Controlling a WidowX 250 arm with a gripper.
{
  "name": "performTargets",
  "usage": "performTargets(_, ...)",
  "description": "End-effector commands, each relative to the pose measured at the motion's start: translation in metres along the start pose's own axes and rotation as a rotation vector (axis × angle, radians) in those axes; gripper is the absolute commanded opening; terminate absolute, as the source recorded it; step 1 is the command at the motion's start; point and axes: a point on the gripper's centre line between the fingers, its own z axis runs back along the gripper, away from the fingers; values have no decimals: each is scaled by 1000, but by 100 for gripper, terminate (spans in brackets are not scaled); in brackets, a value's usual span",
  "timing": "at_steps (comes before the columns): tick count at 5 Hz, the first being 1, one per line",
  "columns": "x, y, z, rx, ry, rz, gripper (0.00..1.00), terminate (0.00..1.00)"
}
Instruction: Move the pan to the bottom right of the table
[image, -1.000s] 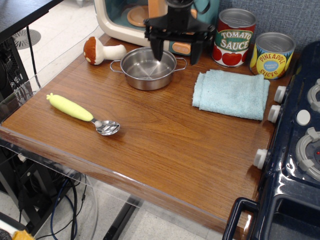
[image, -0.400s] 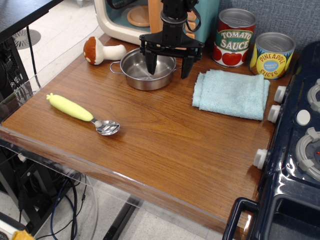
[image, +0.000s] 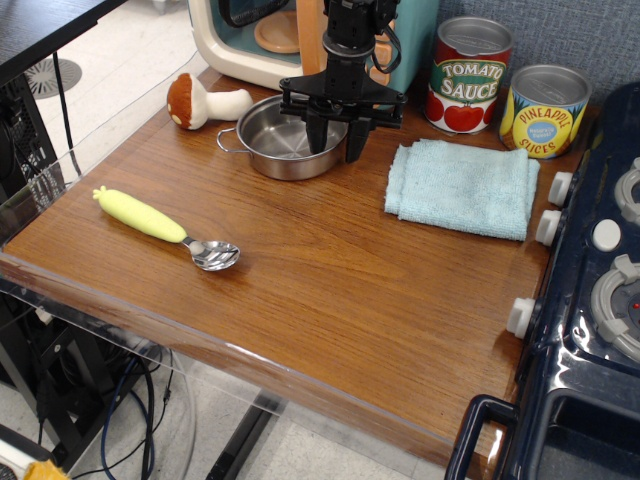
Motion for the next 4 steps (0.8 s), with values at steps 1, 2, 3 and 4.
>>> performTargets(1,9,3,18,16,-48,11,0,0)
performTargets(2,10,7,24,35,-65,36,0,0)
performTargets(3,9,7,38,52,-96,34,0,0)
performTargets(4,3,6,67,35,-169,20,0,0)
